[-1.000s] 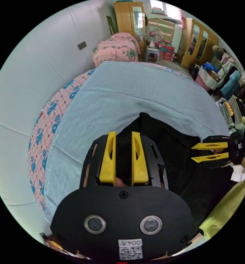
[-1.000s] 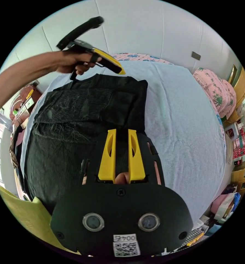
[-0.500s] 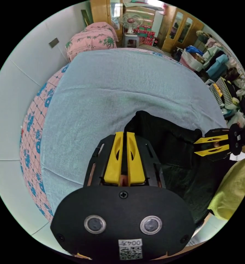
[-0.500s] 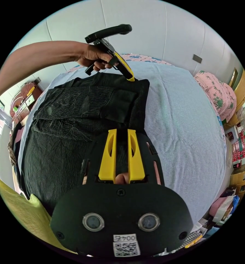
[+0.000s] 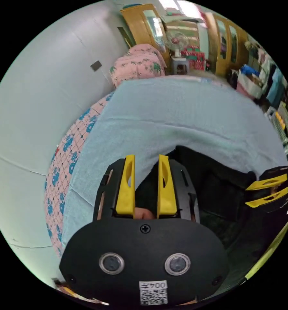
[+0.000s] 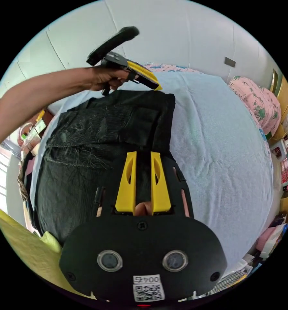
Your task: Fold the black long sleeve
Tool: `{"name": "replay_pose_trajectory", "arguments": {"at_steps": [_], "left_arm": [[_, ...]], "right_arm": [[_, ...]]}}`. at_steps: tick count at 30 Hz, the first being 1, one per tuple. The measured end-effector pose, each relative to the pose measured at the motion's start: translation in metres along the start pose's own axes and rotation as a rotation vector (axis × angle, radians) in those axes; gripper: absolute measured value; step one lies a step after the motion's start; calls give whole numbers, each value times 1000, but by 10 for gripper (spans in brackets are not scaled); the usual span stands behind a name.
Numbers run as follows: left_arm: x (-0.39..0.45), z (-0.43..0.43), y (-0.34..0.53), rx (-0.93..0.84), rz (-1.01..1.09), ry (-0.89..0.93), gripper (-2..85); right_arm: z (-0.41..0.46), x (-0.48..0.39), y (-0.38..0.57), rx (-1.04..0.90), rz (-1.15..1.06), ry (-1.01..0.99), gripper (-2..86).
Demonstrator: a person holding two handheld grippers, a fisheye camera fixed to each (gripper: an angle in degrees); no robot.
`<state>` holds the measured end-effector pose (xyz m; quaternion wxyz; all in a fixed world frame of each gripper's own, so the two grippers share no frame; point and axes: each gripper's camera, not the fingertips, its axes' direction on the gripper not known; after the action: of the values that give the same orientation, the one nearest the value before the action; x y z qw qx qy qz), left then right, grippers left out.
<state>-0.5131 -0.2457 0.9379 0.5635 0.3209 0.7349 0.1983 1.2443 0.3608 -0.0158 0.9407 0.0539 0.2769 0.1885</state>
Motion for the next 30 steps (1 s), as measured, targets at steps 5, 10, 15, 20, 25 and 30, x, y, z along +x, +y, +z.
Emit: {"name": "replay_pose_trajectory", "arguments": {"at_steps": [5, 10, 15, 20, 25, 30], "left_arm": [[-107, -88, 80, 199, -277, 77, 78], [-176, -127, 231, 57, -334, -54, 69], [-237, -155, 373, -35, -510, -27, 70], [-253, -157, 417, -131, -482, 7, 79], [-261, -159, 405, -155, -414, 51, 91], [-283, -176, 406, -167, -462, 63, 92]], "right_arm": [[-30, 37, -14, 195, 58, -115, 86], [-10, 64, -84, 165, -63, -164, 98], [39, 68, -160, 29, -252, -168, 113], [74, 51, -218, -85, -403, -157, 137], [102, 38, -245, -180, -438, -229, 141], [120, 25, -253, -244, -453, -277, 136]]}}
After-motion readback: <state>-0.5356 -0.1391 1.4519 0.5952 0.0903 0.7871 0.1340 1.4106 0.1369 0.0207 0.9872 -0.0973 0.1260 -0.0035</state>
